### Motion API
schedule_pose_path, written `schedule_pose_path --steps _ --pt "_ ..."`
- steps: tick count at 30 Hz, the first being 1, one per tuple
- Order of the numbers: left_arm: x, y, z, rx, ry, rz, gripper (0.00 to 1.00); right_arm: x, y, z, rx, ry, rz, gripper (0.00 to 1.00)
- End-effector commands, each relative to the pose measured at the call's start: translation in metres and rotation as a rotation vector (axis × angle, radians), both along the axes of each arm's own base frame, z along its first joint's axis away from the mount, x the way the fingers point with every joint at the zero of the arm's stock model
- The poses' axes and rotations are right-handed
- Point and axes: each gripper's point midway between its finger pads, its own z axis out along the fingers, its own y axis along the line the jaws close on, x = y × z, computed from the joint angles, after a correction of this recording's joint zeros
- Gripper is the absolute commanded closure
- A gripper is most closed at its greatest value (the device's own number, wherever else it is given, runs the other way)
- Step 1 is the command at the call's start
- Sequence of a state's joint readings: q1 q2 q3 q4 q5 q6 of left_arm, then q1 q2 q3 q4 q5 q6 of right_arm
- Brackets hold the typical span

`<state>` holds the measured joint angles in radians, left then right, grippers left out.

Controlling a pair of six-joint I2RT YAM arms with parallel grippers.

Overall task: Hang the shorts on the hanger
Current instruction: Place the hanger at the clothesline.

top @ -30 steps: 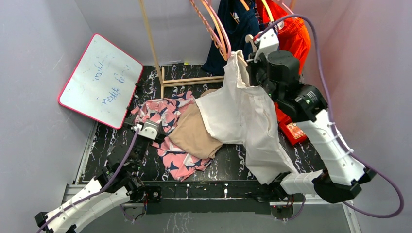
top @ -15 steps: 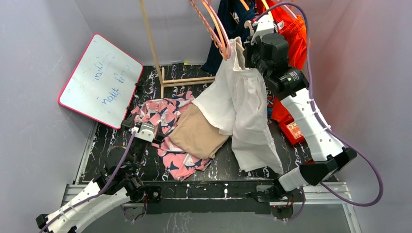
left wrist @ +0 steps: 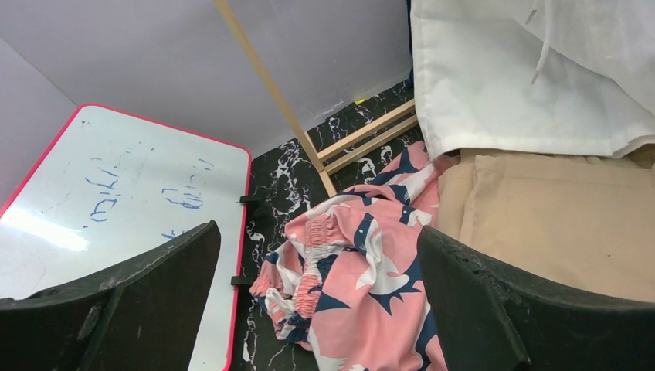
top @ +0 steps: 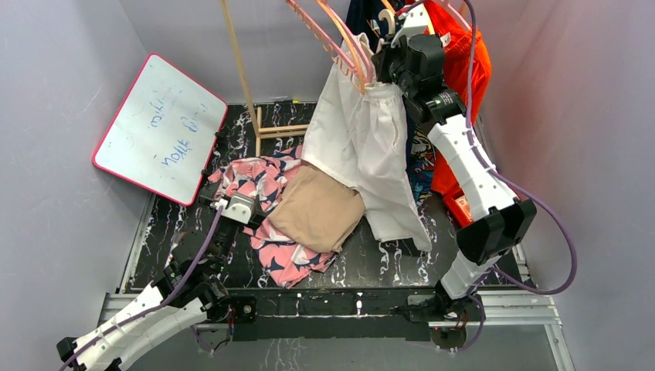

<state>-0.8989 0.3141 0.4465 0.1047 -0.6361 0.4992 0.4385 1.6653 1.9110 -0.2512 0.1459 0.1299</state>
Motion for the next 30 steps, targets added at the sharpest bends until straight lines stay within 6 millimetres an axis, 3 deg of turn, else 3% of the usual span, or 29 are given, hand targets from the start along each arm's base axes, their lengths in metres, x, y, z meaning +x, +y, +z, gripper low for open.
schedule_pose_path --steps 1,6,15,24,30 --pt "0.001 0.001 0.002 -0.001 -0.012 0.014 0.02 0.007 -0.007 0.099 0.161 -0.286 0.013 1.0" --pt "0.003 -0.001 -0.001 0.02 -0.005 0.015 0.02 0.009 0.001 0.101 0.197 -0.296 0.088 1.0" --pt "0.005 -0.004 -0.004 0.037 -0.002 0.005 0.02 -0.026 0.032 0.087 0.251 -0.218 0.318 1.0" --pt "0.003 -0.005 -0.004 0.029 -0.002 -0.005 0.01 -0.062 0.071 0.096 0.331 -0.176 0.622 1.0" --pt "0.003 -0.005 -0.004 0.029 -0.003 -0.009 0.02 -0.066 0.088 0.095 0.359 -0.146 0.707 1.0"
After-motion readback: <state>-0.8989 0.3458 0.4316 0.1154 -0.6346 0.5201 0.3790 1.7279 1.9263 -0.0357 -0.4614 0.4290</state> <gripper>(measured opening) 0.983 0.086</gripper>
